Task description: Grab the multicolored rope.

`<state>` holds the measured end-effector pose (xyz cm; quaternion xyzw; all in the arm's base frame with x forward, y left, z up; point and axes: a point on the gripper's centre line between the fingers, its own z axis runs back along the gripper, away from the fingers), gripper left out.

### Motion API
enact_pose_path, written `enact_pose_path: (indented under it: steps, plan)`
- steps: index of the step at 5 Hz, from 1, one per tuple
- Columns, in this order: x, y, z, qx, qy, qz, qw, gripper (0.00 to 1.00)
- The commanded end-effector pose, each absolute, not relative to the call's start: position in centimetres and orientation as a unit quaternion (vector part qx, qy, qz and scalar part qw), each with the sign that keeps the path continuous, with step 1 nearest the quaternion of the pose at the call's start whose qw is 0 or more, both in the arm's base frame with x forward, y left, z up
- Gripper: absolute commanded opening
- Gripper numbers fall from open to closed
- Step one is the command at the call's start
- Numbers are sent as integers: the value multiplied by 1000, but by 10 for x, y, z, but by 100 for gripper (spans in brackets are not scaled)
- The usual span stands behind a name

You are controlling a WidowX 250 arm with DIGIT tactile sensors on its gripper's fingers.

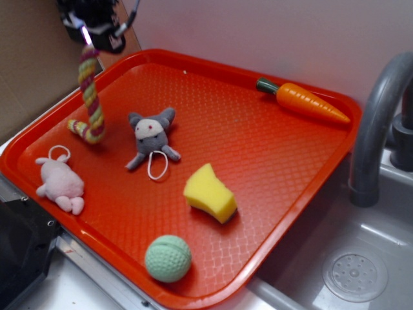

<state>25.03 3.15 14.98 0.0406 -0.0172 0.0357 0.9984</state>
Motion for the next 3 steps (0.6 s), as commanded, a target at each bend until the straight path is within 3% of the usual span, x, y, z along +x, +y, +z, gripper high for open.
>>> enact_pose_path:
  steps: [1, 2, 3]
  plan:
    - [241, -28, 229, -10, -33, -47, 998, 0]
    - [237, -37, 247, -7, -91, -41, 995, 0]
    - [245, -24, 244, -12, -98, -27, 995, 0]
